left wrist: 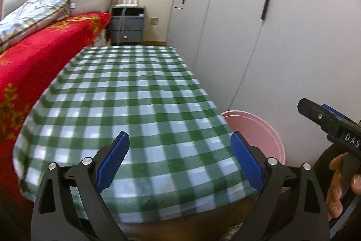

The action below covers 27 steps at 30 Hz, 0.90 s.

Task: Collect trash

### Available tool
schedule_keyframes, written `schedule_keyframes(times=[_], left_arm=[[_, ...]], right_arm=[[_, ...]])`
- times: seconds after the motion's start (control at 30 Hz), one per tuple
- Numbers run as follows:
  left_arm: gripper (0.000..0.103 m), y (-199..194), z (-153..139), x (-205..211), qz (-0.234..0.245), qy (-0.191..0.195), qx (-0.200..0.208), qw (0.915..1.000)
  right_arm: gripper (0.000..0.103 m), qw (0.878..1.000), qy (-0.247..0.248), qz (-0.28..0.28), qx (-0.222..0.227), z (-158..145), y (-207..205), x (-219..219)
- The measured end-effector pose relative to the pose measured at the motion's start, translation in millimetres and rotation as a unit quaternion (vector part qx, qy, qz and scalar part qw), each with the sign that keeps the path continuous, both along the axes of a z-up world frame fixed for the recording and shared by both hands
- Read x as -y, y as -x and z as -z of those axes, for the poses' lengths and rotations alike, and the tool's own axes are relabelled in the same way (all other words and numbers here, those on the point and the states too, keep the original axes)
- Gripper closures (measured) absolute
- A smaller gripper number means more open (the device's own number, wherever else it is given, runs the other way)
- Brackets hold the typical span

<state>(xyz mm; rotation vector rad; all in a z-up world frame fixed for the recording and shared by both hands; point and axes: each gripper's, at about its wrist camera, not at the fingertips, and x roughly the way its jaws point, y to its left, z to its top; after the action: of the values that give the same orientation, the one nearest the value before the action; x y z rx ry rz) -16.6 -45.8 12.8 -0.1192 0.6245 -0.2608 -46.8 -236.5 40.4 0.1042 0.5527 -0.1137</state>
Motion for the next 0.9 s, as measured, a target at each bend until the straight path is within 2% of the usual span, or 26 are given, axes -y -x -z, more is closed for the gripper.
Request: schedule_keyframes(times=[0.4, 0.7, 0.9], left_arm=[[0.008, 38, 3, -30, -0.063, -0.029, -0.003, 0.9976], [0.008, 20, 15, -34, -0.100, -0.034, -0.011, 0.9944], [0.008, 16, 23, -30, -0.104, -0.035, -0.017, 0.9939]], right_arm=[[0.005, 0.999, 0.018, -0.021, -0.023, 19, 15, -35], [0.005, 0.999, 0.032, -0.018, -0.039, 31, 7, -41], [0.005, 0.998, 0.038, -0.020, -0.042, 34, 6, -43]])
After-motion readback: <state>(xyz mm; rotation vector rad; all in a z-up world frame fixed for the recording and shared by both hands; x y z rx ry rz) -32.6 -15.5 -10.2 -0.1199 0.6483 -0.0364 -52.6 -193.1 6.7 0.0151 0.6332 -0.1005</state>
